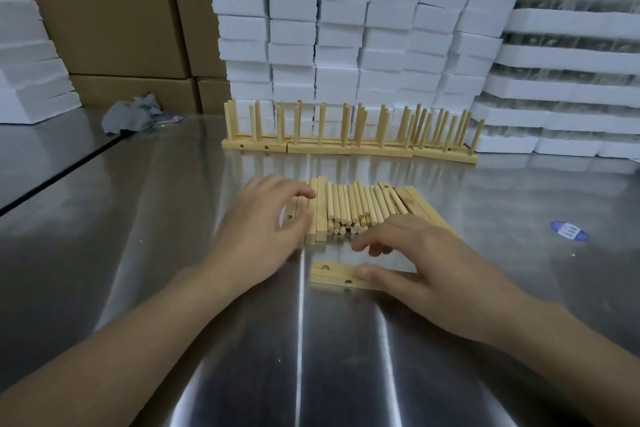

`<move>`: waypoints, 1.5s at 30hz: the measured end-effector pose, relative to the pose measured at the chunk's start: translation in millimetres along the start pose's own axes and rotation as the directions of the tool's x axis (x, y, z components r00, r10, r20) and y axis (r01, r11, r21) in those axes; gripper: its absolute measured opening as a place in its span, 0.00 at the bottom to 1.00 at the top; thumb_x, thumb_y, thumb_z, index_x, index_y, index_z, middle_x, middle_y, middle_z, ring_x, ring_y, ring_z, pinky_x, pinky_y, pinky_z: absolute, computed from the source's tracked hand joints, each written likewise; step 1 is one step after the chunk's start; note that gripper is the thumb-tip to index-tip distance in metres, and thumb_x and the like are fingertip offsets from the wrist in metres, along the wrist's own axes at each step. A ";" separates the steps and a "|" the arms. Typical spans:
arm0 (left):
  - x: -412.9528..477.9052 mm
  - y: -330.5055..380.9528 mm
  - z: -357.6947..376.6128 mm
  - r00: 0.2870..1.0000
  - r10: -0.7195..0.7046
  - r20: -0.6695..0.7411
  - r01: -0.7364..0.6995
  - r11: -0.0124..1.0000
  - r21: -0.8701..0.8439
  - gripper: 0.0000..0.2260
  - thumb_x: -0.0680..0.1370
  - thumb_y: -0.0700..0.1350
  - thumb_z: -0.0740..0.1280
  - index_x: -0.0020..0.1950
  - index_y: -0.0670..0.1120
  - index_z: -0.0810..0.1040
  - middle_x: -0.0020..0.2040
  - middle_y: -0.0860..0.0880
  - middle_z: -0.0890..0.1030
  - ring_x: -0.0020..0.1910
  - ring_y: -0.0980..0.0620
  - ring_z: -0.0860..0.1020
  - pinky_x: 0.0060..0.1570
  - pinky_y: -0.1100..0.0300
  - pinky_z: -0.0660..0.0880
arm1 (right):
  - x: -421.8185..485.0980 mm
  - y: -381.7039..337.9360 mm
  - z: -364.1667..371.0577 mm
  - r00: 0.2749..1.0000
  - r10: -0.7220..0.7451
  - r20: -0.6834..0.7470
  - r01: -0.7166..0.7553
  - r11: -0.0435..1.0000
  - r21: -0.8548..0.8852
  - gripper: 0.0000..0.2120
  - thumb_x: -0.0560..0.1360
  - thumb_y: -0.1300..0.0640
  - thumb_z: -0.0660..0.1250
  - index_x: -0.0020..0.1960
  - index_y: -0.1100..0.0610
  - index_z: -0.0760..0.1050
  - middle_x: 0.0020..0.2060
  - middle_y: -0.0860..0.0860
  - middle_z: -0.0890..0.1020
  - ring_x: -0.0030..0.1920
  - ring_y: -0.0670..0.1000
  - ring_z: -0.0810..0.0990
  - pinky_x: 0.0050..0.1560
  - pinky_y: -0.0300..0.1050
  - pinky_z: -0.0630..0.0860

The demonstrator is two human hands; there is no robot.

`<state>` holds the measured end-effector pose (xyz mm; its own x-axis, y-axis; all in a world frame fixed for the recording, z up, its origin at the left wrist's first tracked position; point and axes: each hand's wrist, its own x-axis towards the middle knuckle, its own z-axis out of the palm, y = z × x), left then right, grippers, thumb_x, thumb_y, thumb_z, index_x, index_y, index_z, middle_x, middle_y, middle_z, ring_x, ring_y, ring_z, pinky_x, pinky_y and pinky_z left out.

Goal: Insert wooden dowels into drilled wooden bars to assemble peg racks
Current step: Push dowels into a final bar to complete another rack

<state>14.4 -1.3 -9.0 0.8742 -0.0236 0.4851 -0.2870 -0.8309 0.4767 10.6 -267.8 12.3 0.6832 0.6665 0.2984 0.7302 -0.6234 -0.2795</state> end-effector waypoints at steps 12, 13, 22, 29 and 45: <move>8.3 22.3 10.5 0.991 0.119 0.067 -0.132 0.962 0.241 0.19 0.80 0.61 0.71 0.69 0.59 0.82 0.65 0.62 0.83 0.67 0.56 0.75 0.66 0.51 0.70 | 1.4 10.5 -13.4 0.980 0.145 -0.133 -0.137 0.988 0.068 0.13 0.79 0.37 0.63 0.57 0.39 0.81 0.47 0.33 0.80 0.54 0.35 0.77 0.46 0.29 0.73; 7.8 23.2 9.1 0.990 0.125 0.058 -0.136 0.959 0.247 0.17 0.80 0.61 0.71 0.67 0.60 0.83 0.63 0.62 0.83 0.66 0.57 0.75 0.65 0.51 0.70 | 1.2 10.3 -14.1 0.980 0.149 -0.135 -0.139 0.987 0.078 0.13 0.78 0.38 0.63 0.57 0.39 0.81 0.47 0.33 0.80 0.54 0.35 0.77 0.48 0.27 0.73; 7.2 40.4 -11.0 0.956 0.024 -0.291 -0.115 0.947 -0.301 0.07 0.83 0.51 0.70 0.58 0.55 0.87 0.49 0.62 0.86 0.51 0.59 0.83 0.51 0.62 0.80 | -1.3 14.6 -16.4 0.949 0.199 -0.246 -0.146 0.965 0.218 0.12 0.78 0.39 0.67 0.58 0.39 0.81 0.48 0.35 0.82 0.52 0.39 0.81 0.48 0.31 0.75; 5.3 45.1 -5.5 0.986 -0.160 -0.046 0.093 0.756 -0.648 0.08 0.84 0.48 0.69 0.54 0.52 0.89 0.46 0.55 0.88 0.46 0.58 0.85 0.45 0.70 0.77 | -0.4 4.4 -0.9 0.965 0.199 -0.172 -0.093 0.869 0.486 0.13 0.73 0.38 0.74 0.55 0.40 0.84 0.43 0.41 0.85 0.46 0.43 0.83 0.41 0.30 0.75; 5.1 49.4 -25.0 0.968 0.128 0.214 0.036 0.779 -0.626 0.18 0.79 0.43 0.75 0.69 0.52 0.82 0.49 0.51 0.90 0.50 0.51 0.89 0.54 0.63 0.82 | -1.7 2.3 4.4 0.986 0.156 -0.062 -0.121 0.916 0.383 0.11 0.71 0.43 0.78 0.52 0.40 0.84 0.44 0.38 0.84 0.49 0.41 0.82 0.45 0.30 0.73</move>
<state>-5.1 -28.5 35.4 0.8937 -0.2485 0.3736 -0.4377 -0.2995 0.8478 11.2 -268.6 7.1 0.7874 0.5346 0.3068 0.5861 -0.4953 -0.6412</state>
